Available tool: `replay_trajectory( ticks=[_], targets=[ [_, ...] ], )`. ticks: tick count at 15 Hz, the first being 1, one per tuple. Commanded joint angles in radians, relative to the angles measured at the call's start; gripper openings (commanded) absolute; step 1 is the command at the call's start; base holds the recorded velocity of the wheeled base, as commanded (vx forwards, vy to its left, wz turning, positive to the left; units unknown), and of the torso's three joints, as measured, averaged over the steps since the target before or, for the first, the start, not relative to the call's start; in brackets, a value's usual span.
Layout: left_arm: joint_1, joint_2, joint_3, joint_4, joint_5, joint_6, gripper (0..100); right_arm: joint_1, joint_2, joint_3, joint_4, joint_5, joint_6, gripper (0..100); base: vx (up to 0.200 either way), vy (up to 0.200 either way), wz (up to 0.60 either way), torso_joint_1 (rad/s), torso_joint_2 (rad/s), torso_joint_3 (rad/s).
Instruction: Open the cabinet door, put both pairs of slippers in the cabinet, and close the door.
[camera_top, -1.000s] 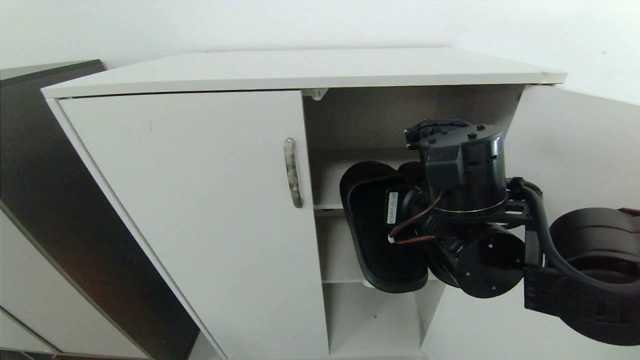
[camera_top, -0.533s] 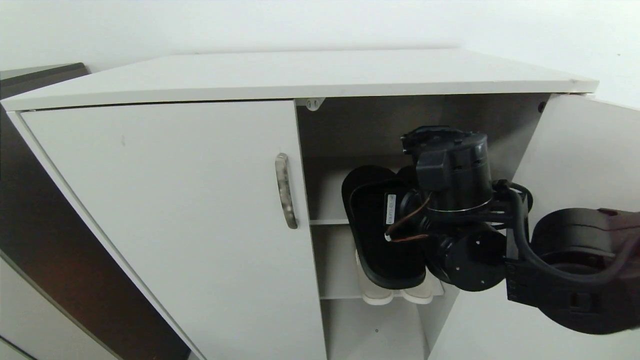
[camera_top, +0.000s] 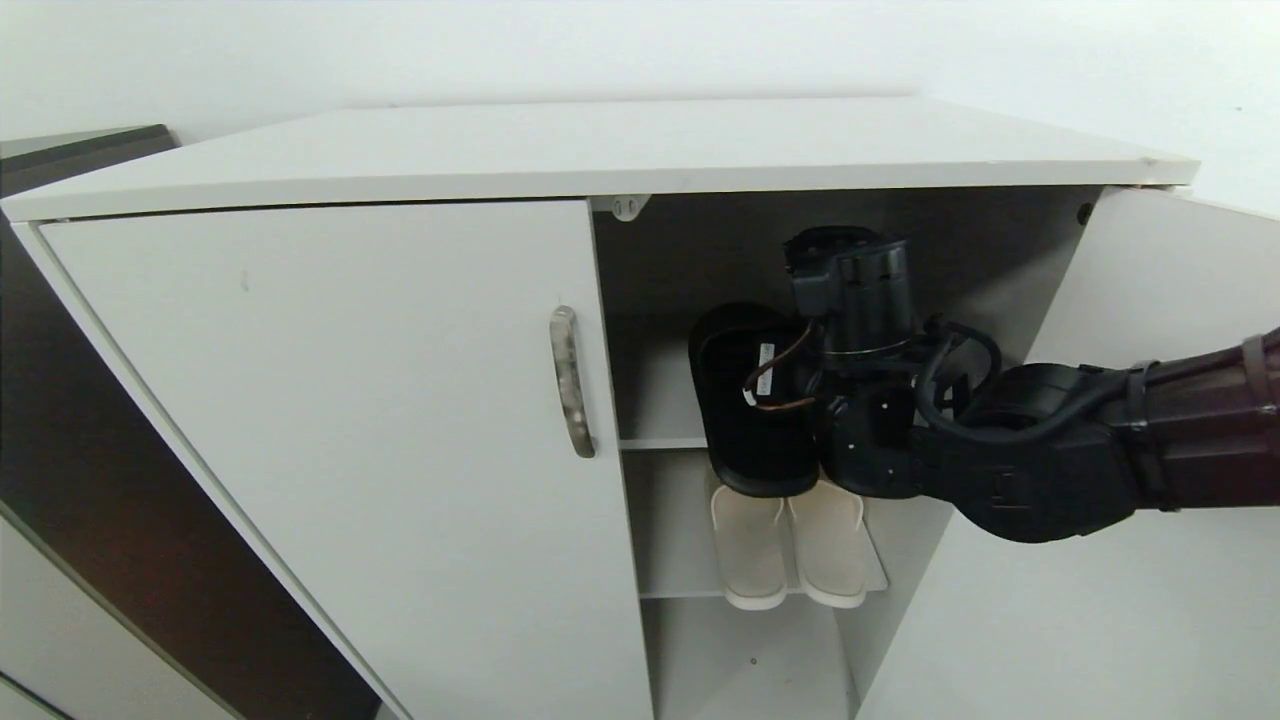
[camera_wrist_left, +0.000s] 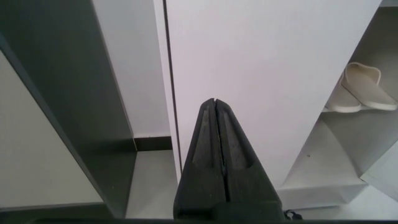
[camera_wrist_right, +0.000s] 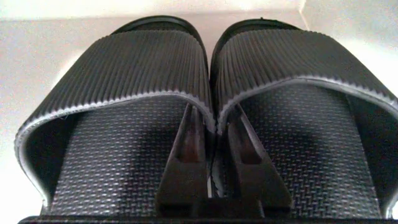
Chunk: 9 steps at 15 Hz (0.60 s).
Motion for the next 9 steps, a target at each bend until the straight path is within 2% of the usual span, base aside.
replay_trajectory(
  ticks=[1,9],
  targets=[
    [0.000,0.000,0.000,0.000,0.000,0.000,0,-0.010,0.042,-0.043,0.003,0.011,-0.002,0,0.000,0.000,0.00,0.000,0.00,0.000],
    [0.000,0.000,0.000,0.000,0.000,-0.002,0,-0.021,0.063,-0.070,0.003,0.013,-0.029,0,0.000,0.000,0.00,0.000,0.00,0.000]
  ],
)
